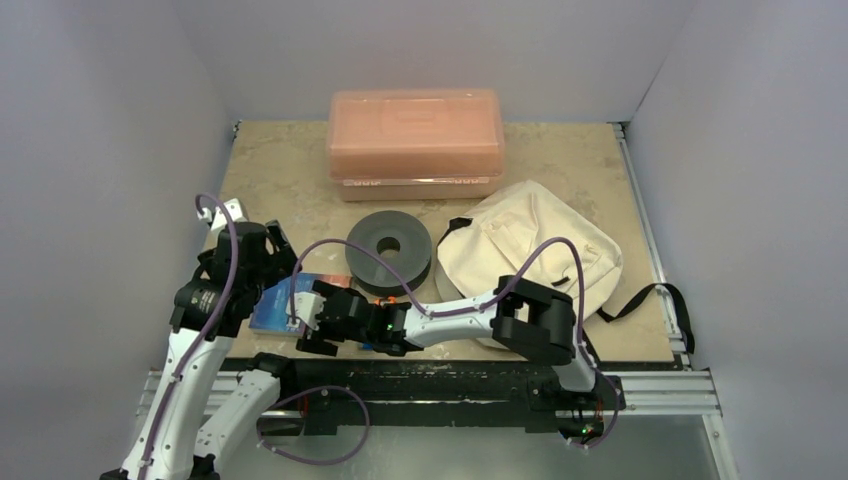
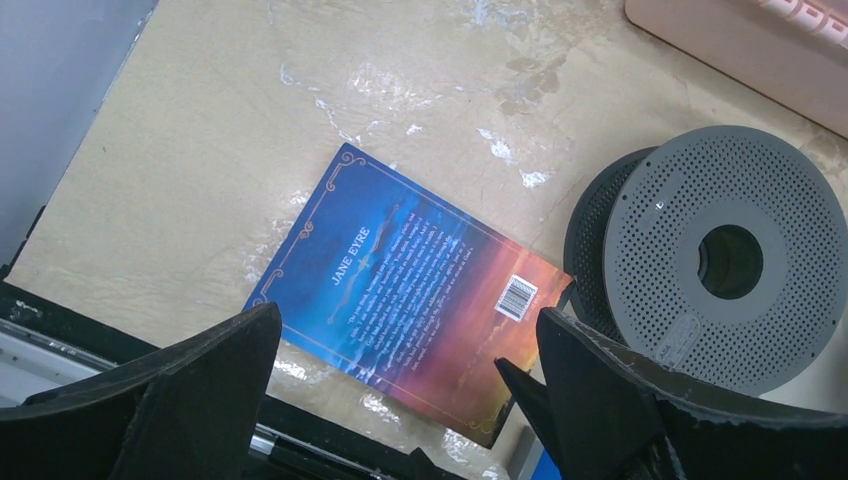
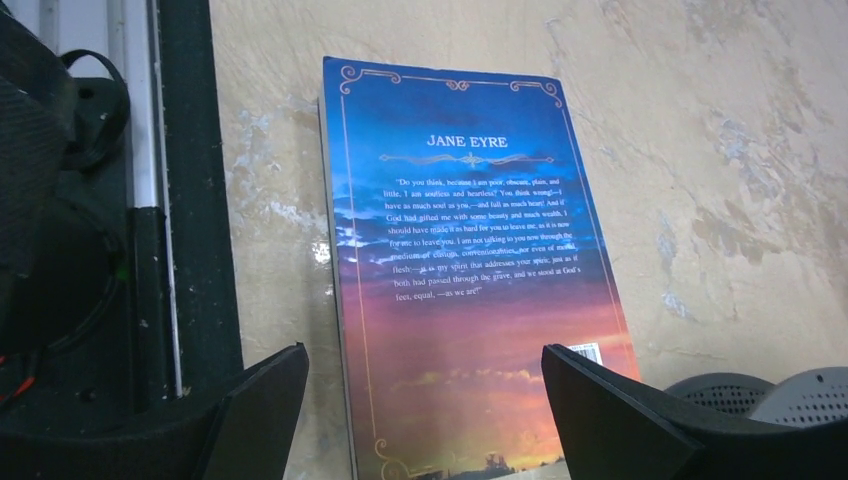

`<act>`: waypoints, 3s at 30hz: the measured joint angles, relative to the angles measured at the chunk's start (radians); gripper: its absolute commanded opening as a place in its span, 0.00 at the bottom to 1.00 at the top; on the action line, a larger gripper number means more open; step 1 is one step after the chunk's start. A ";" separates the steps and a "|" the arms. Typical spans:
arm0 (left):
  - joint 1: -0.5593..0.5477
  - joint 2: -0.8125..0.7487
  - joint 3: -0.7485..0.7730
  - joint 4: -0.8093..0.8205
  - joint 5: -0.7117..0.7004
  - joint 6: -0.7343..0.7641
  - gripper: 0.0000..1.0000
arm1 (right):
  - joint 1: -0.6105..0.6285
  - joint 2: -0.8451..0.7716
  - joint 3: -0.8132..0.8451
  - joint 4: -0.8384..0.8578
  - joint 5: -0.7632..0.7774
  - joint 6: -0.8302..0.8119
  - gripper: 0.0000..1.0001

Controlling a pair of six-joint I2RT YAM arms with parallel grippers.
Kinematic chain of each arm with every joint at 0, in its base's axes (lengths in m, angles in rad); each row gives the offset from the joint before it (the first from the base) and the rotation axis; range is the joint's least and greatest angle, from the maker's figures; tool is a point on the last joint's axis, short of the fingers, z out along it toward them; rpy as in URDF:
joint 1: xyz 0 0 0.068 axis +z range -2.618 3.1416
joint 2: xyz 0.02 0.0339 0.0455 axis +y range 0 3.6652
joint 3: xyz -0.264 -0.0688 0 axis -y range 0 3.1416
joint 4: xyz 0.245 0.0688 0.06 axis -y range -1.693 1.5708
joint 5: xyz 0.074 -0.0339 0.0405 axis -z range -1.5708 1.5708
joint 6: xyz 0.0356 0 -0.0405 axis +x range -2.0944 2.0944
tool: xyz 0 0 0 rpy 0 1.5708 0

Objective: Pack the student bag
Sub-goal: Pick up the book from the center of the board.

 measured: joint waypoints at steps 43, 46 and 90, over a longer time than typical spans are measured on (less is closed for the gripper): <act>0.208 0.204 -0.039 0.001 0.117 -0.092 1.00 | 0.016 0.103 -0.076 0.171 0.093 0.025 0.32; 0.208 0.203 -0.052 -0.008 0.124 -0.127 1.00 | 0.014 0.101 -0.076 0.196 0.073 0.037 0.11; 0.323 0.235 -0.360 0.201 0.464 -0.583 0.65 | -0.236 0.068 -0.100 0.278 -0.402 0.400 0.00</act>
